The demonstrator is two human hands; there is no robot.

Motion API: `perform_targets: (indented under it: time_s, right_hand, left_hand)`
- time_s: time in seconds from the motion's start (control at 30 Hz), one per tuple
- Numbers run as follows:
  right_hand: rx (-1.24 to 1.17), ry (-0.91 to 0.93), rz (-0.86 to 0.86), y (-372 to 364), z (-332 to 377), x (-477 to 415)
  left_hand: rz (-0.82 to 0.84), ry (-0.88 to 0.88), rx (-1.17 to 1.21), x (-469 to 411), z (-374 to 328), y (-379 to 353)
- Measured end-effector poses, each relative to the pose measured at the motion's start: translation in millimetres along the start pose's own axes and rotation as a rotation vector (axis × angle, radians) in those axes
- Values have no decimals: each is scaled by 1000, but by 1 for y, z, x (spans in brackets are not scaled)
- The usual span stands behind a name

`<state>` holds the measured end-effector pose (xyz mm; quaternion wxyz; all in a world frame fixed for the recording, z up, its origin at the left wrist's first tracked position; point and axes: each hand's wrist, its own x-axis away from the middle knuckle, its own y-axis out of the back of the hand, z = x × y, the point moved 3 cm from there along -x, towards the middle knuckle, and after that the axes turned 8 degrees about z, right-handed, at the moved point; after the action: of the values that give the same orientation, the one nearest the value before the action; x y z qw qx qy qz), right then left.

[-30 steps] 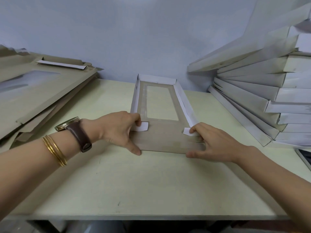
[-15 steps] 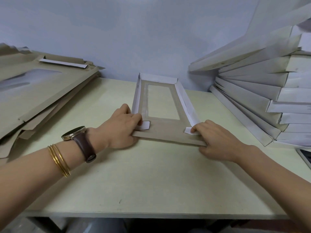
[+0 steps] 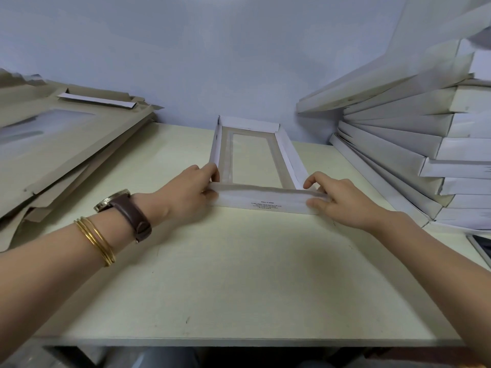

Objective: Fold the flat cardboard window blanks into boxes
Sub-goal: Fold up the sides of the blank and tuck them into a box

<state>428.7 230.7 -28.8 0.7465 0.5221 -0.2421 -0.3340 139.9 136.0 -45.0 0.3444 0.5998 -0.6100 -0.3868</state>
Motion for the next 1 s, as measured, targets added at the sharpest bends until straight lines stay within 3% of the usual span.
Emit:
perform_targets:
  time_s: [0.43,0.87,1.0]
  right_hand:
    - [-82,-43,-69,-1,-4,-13]
    - [152,75,-114,-19,1,-10]
    - [222,92,-113,-25,1,-4]
  left_hand:
    - [-28,31,234,-7,-1,-3]
    - [-57,-71,32,-4,-3,-12]
    - [-47,3,-41,0,-1,-19]
